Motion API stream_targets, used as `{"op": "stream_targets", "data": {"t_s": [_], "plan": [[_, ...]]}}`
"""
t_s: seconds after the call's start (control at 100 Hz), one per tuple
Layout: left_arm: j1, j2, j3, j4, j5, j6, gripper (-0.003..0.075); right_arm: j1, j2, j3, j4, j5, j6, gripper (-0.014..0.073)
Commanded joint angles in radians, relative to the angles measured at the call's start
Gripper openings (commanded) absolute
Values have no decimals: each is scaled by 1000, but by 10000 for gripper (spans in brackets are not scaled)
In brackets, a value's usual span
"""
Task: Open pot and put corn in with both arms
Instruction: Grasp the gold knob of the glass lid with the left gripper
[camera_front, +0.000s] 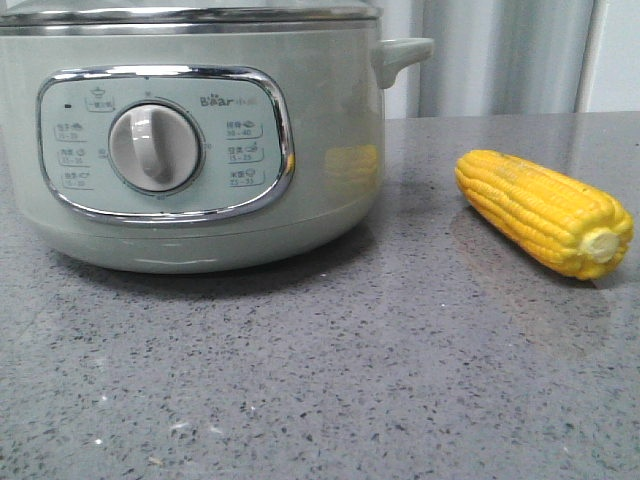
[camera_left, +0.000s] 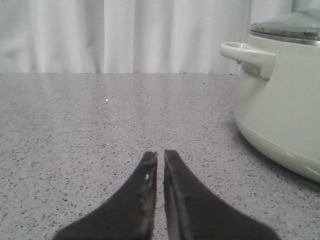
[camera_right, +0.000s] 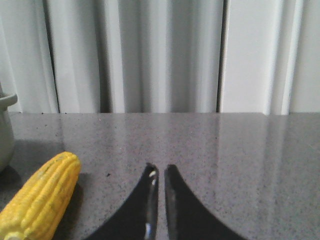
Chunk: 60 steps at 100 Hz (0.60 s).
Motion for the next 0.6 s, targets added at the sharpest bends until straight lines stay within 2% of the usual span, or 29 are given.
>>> {"op": "stream_targets", "data": {"t_s": [0.0, 0.32, 0.59], "plan": [[3, -34, -10, -9, -88, -5, -20, -5, -20, -23, 7, -4, 4, -62], [3, -28, -139, -9, -87, -5, -20, -5, 78, -160, 7, 35, 4, -63], [3, 115, -299, -9, -81, -5, -20, -5, 267, -296, 7, 94, 4, -63]]}}
